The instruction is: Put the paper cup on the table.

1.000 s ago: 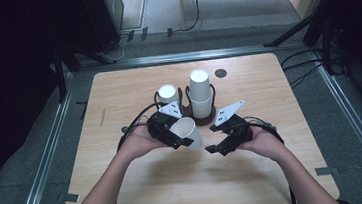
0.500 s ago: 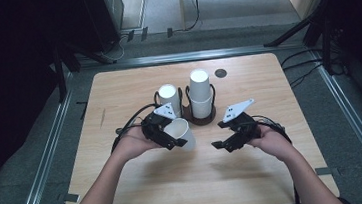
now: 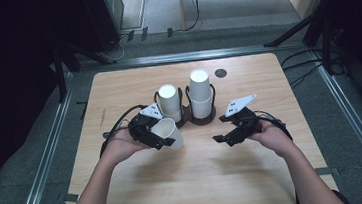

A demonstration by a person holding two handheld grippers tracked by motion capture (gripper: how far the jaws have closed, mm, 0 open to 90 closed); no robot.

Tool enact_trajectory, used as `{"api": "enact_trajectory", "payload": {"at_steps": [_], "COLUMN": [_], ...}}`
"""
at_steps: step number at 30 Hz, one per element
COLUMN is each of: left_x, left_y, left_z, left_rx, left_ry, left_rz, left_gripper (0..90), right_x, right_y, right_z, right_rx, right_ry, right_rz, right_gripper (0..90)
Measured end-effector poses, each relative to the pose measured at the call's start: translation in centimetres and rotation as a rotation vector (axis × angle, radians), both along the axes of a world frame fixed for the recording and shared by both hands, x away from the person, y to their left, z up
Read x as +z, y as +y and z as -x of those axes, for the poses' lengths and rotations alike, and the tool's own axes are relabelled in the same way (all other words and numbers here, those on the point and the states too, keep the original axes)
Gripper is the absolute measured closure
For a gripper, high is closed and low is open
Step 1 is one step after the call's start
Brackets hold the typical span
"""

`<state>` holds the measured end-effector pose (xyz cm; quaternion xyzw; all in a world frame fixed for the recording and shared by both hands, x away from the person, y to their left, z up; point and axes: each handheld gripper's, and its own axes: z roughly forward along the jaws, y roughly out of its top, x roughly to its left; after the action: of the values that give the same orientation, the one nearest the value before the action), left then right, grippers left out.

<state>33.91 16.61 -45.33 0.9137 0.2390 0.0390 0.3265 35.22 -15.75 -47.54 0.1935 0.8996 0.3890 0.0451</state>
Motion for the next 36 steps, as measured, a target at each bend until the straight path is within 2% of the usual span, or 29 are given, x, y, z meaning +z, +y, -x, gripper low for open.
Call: {"api": "enact_trajectory", "payload": {"at_steps": [3, 4, 9, 19, 29, 36], "left_x": [0.0, 0.0, -0.1, -0.2, 0.0, -0.2], "left_y": [0.4, 0.6, 1.5, 4.1, 6.7, 8.0], "left_z": [-0.1, -0.1, -0.5, -1.5, -2.0, -2.6], "left_rx": [0.037, 0.038, 0.066, 0.13, 0.194, 0.231], "left_ry": [0.008, 0.001, 0.022, 0.039, 0.046, 0.056], "left_rz": [-0.015, -0.015, -0.025, -0.012, -0.002, 0.009], "left_gripper": [23.2, 23.3, 23.5, 23.4, 23.3, 23.2], "right_x": [-0.2, -0.2, -0.2, -0.6, -0.2, -0.4], "right_y": [0.1, 0.1, 0.2, 0.3, 0.0, -0.5], "right_z": [-0.3, -0.4, -0.4, -0.6, -0.4, -0.4], "right_rx": [0.007, 0.006, 0.004, 0.015, 0.006, -0.013], "right_ry": [-0.003, -0.003, -0.002, -0.009, -0.005, -0.004], "right_rz": [0.006, 0.011, 0.021, 0.04, 0.019, 0.03], "right_gripper": [21.9, 21.9, 21.9, 21.9, 21.9, 21.9]}}
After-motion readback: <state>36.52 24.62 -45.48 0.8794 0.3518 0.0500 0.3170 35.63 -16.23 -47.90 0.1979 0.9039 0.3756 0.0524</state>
